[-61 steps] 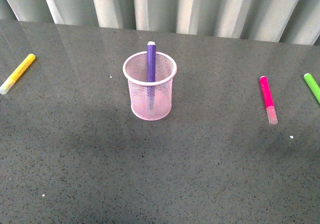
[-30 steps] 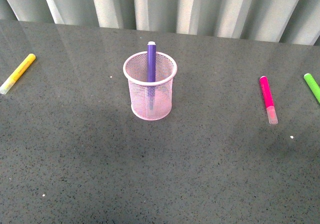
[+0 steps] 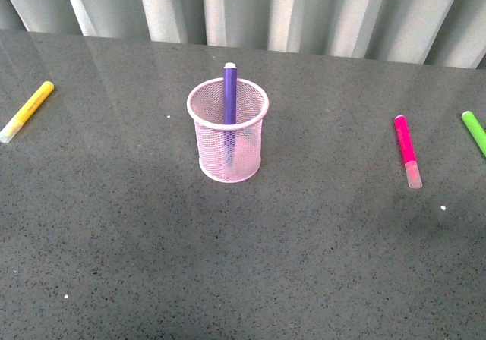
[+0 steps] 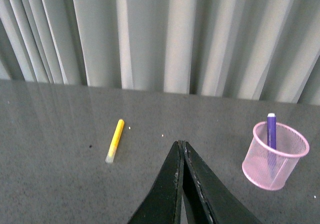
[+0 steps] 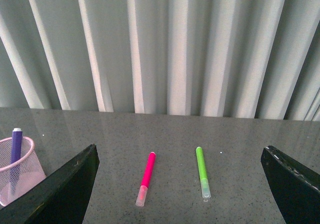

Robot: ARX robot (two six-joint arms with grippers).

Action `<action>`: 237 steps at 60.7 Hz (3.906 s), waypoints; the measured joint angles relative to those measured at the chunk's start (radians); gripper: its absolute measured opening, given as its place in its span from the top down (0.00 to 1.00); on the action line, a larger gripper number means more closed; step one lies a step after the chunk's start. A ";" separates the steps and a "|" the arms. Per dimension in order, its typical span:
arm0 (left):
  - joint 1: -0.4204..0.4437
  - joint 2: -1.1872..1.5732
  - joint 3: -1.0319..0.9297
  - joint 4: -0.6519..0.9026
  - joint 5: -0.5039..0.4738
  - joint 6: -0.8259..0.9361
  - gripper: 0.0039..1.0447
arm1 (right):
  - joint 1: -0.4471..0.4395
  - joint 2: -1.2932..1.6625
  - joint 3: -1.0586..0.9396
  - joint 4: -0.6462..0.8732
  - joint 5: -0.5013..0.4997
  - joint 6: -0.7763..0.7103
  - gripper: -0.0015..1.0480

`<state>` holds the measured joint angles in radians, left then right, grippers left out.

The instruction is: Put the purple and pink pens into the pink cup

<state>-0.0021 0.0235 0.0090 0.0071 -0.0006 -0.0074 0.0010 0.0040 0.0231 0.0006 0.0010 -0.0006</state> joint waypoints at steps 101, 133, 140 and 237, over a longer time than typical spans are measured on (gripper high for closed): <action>0.000 -0.020 0.000 -0.006 0.000 0.003 0.06 | -0.023 1.735 0.928 -0.144 -0.066 0.116 0.07; 0.000 -0.020 0.000 -0.006 0.000 0.003 0.06 | 0.059 2.023 1.177 -0.219 -0.051 0.164 0.07; 0.000 -0.020 0.000 -0.006 0.000 0.003 0.06 | 0.064 2.066 1.207 -0.228 -0.040 0.162 0.07; 0.000 -0.020 0.000 -0.006 0.000 0.003 0.06 | 0.072 2.306 1.432 -0.262 0.006 0.144 0.07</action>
<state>-0.0021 0.0032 0.0090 0.0006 -0.0002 -0.0048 0.0731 2.3104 1.4555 -0.2615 0.0067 0.1436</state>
